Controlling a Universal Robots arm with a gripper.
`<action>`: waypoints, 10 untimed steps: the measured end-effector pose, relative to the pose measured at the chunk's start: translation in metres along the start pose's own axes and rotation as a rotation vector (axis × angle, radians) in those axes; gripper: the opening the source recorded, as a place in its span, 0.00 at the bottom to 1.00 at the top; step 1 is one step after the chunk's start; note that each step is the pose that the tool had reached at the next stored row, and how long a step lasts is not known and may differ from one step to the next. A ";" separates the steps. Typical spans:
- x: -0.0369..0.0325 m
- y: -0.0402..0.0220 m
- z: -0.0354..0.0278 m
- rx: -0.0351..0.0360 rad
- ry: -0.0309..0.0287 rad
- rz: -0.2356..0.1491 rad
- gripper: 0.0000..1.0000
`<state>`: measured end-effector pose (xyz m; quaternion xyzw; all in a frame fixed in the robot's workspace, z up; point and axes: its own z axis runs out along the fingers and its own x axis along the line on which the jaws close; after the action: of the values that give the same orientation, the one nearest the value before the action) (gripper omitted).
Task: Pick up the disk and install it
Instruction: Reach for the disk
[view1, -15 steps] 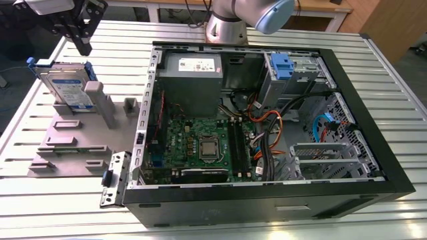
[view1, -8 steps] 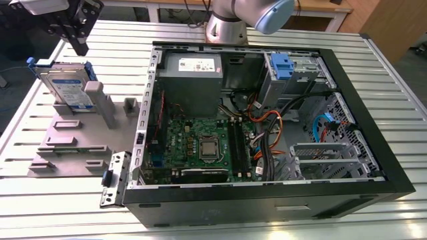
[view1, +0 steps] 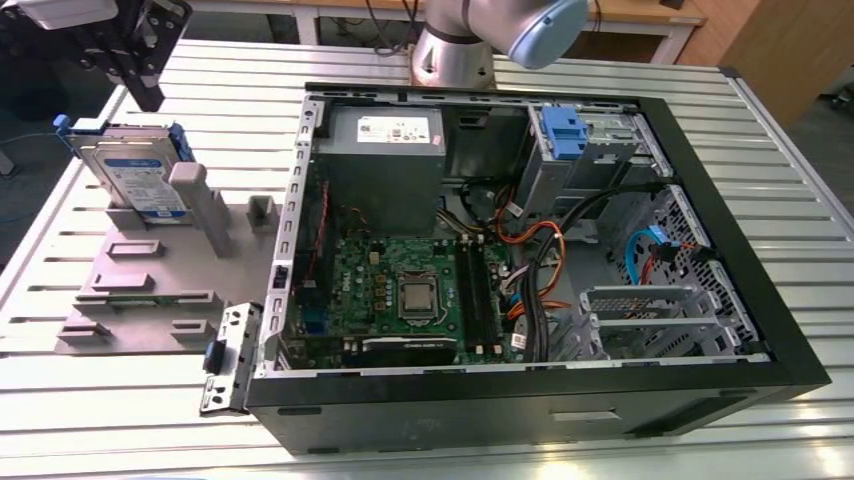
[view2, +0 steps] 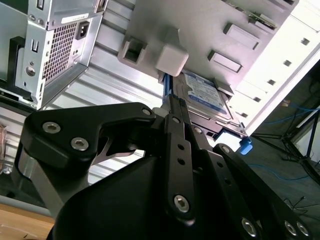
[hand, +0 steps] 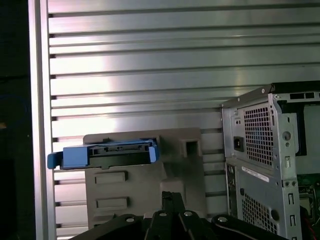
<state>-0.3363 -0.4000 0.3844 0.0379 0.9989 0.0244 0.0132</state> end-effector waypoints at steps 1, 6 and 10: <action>0.0015 -0.0001 0.0000 0.0000 0.0000 0.000 0.11; 0.0083 -0.0006 0.0002 0.0000 0.0000 0.000 0.11; 0.0139 -0.0011 0.0006 0.0000 0.0000 0.000 0.11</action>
<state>-0.3502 -0.4000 0.3834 0.0379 0.9989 0.0243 0.0132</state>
